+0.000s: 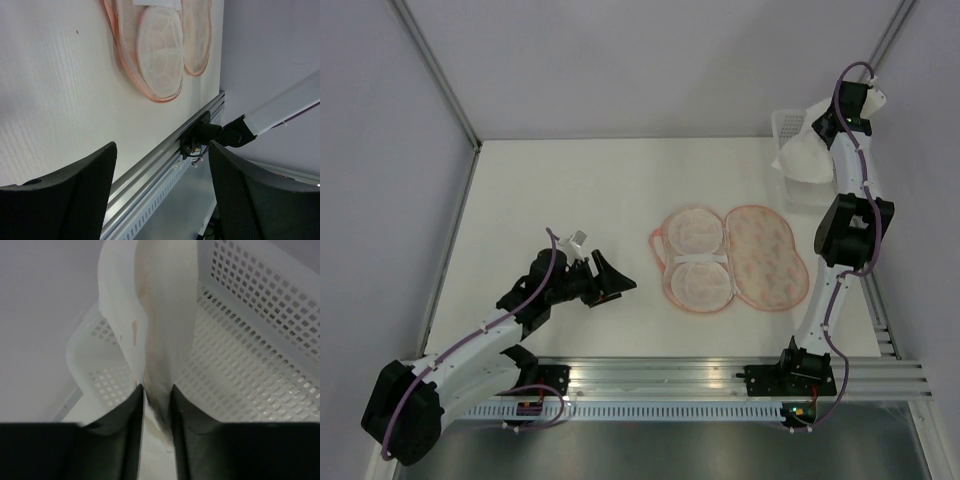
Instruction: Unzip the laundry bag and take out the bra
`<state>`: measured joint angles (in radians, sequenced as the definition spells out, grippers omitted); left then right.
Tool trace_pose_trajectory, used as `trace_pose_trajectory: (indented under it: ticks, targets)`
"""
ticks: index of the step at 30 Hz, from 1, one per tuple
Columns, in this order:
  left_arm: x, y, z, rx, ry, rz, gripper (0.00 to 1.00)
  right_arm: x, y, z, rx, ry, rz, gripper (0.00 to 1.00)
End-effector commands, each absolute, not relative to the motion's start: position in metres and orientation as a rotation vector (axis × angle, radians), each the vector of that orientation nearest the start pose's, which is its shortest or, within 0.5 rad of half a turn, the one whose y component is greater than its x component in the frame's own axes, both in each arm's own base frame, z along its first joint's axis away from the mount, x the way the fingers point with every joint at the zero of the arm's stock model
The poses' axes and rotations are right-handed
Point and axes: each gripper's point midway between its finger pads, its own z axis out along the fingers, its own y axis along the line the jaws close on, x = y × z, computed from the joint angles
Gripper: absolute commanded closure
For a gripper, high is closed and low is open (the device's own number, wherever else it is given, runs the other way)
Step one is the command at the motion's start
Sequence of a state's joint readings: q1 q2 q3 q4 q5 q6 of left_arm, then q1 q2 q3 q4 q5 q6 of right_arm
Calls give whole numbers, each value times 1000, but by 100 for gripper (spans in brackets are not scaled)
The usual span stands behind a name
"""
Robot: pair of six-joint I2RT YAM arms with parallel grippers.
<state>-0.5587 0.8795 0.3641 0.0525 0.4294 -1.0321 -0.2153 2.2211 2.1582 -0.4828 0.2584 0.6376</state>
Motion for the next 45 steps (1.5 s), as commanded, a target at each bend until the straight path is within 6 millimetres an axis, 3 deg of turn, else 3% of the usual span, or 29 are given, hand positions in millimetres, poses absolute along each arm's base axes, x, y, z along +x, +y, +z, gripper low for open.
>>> trace_pose_trajectory:
  ticks: [1,2,3,4,5,6,7,8,9,10,11,12,13,14,15,17,19,20,21,23,24,26,28,33,41,45]
  targets:
    - [186,-242,144,-214,2273,-1374,22,605,-165,195,1053,1904,-35,62]
    - [186,-243,144,-211,2273,-1375,22,601,-170,191,1070,1907,-62,48]
    - [186,-243,144,-207,2273,-1373,22,598,-172,190,1072,1909,-72,27]
    - [186,-243,143,-204,2276,-1372,22,596,-172,193,1069,1909,-73,22]
    - [186,-243,143,-205,2279,-1370,22,591,-176,195,1077,1903,-96,19]
    - [186,-243,142,-203,2281,-1370,22,587,-177,215,1069,1866,-93,18]
    - [186,-244,142,-201,2282,-1373,22,579,-175,208,1063,1893,-105,17]
    - [186,-244,142,-196,2283,-1376,22,578,-175,220,1053,1854,-96,17]
    - [185,-244,142,-196,2284,-1379,22,567,-173,247,1037,1811,-83,17]
    - [185,-244,142,-194,2277,-1381,22,554,-171,235,1047,1839,-107,17]
    - [186,-244,142,-195,2274,-1382,22,544,-167,266,1020,1782,-82,17]
    - [184,-244,139,-200,2278,-1382,22,531,-161,249,1026,1829,-84,17]
    - [183,-243,139,-200,2274,-1387,22,519,-158,248,1029,1846,-89,18]
    - [184,-244,141,-206,2263,-1397,22,501,-153,267,1016,1828,-85,18]
    - [182,-243,139,-210,2265,-1401,22,482,-144,239,1023,1903,-116,18]
    - [181,-243,140,-211,2254,-1413,22,455,-132,228,1023,1929,-142,18]
    - [180,-243,140,-208,2255,-1419,22,408,-117,202,1053,1974,-188,19]
    - [180,-243,141,-204,2251,-1419,22,389,-110,212,1072,1926,-158,21]
    - [179,-243,142,-202,2249,-1424,22,364,-105,179,1091,1988,-200,21]
    - [177,-243,146,-190,2239,-1436,22,335,-100,177,1124,1949,-203,22]
    - [176,-243,145,-191,2239,-1438,22,318,-94,152,1118,2005,-223,23]
    - [172,-242,146,-186,2237,-1451,22,295,-96,139,1136,2029,-303,24]
    - [172,-241,147,-187,2230,-1452,22,284,-97,131,1136,2076,-356,24]
    - [167,-240,144,-195,2232,-1467,22,256,-88,89,1124,2268,-442,23]
    - [160,-239,145,-194,2223,-1499,22,220,-56,26,1143,2481,-328,23]
    - [160,-239,145,-185,2221,-1502,22,216,-46,17,1166,2504,-276,26]
